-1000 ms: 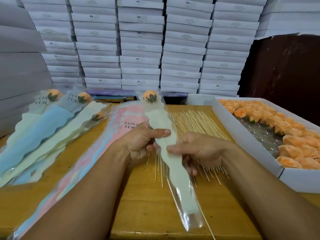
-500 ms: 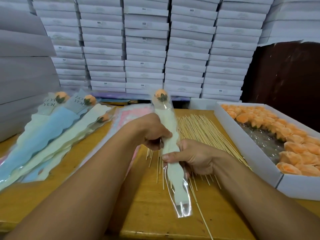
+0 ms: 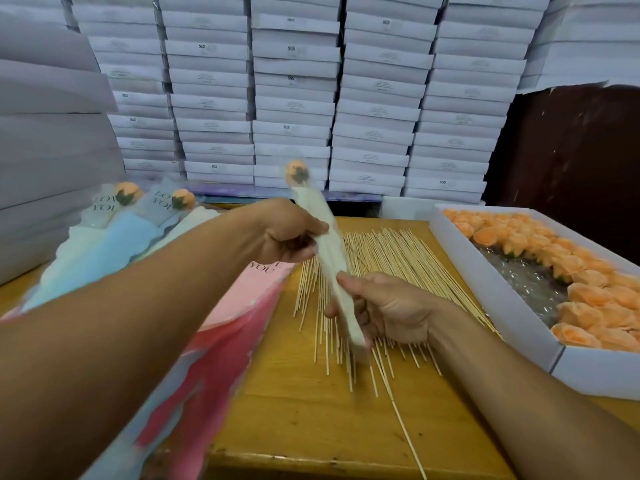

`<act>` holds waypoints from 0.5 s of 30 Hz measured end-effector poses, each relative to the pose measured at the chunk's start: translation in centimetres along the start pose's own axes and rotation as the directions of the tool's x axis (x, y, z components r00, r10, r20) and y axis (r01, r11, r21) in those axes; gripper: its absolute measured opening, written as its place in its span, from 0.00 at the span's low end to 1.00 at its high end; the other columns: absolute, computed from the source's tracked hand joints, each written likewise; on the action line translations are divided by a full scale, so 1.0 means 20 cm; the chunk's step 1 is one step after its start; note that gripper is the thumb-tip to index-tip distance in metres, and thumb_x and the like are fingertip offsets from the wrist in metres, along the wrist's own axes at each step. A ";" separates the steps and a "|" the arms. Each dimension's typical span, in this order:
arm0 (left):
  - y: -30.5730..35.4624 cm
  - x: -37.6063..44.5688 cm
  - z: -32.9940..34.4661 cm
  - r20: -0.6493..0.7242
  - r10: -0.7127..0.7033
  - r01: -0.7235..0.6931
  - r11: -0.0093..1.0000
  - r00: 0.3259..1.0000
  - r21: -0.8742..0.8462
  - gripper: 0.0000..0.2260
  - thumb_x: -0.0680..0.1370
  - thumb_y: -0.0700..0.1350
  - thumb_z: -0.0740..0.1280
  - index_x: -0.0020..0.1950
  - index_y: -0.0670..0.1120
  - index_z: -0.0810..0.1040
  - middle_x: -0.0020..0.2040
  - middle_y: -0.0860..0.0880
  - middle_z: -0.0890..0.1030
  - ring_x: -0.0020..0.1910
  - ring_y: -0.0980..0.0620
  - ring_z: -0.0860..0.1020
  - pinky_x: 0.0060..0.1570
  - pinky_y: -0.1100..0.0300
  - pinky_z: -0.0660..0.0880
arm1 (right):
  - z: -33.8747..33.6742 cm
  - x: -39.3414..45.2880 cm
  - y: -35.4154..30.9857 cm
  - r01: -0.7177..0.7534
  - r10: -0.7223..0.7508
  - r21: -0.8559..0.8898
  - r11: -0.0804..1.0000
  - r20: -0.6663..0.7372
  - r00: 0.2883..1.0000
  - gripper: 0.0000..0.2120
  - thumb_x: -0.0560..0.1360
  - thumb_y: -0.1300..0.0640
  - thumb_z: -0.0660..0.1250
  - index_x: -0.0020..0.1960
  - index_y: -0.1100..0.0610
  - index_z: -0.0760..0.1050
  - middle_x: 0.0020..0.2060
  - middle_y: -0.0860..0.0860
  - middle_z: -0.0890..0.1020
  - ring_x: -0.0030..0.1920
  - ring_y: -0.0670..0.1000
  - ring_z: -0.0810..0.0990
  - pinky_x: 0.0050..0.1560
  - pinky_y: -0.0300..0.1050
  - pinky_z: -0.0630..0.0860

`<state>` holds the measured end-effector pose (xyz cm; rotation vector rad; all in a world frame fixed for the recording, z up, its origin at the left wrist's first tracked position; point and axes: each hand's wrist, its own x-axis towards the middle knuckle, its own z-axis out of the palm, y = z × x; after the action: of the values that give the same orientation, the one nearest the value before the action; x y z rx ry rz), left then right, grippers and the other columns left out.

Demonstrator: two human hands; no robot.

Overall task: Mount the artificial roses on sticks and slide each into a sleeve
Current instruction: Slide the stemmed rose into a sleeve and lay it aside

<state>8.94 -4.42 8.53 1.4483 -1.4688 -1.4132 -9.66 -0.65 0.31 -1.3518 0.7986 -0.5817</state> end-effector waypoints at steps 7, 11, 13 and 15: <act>-0.01 0.06 -0.27 -0.206 -0.038 -0.025 0.956 0.978 -0.293 0.13 0.84 0.43 0.63 0.40 0.42 0.69 0.25 0.47 0.72 0.18 0.55 0.73 0.17 0.68 0.68 | -0.01 0.01 0.01 -0.051 0.050 -0.006 0.999 -0.041 0.998 0.27 0.76 0.37 0.65 0.49 0.62 0.85 0.39 0.61 0.83 0.33 0.54 0.83 0.31 0.43 0.80; -0.06 0.06 -0.40 -0.214 0.003 -0.021 0.996 0.977 -0.081 0.12 0.84 0.43 0.63 0.41 0.43 0.69 0.31 0.47 0.69 0.19 0.55 0.71 0.17 0.67 0.68 | -0.02 0.01 0.01 -0.066 0.064 -0.046 0.997 -0.027 0.998 0.25 0.76 0.41 0.68 0.53 0.65 0.82 0.39 0.61 0.83 0.34 0.54 0.83 0.32 0.43 0.81; -0.08 0.05 -0.51 -0.195 0.048 -0.023 0.991 0.980 0.132 0.11 0.83 0.42 0.65 0.41 0.44 0.71 0.32 0.47 0.71 0.23 0.54 0.70 0.19 0.65 0.70 | -0.02 0.01 0.01 -0.067 0.066 -0.048 0.997 -0.022 0.998 0.24 0.76 0.43 0.69 0.53 0.65 0.82 0.39 0.61 0.84 0.34 0.53 0.83 0.32 0.42 0.81; -0.10 0.03 -0.65 -0.189 0.056 0.000 0.958 0.980 0.287 0.08 0.83 0.43 0.64 0.44 0.43 0.74 0.33 0.46 0.74 0.27 0.52 0.71 0.22 0.63 0.72 | -0.03 0.02 0.02 -0.065 0.064 -0.054 0.996 -0.016 0.998 0.22 0.77 0.44 0.69 0.53 0.65 0.82 0.40 0.61 0.84 0.34 0.53 0.83 0.32 0.42 0.81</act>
<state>21.71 -7.83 9.47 1.6817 -1.6070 -1.0365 -9.92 -1.23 -0.10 -1.3679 0.8726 -0.5225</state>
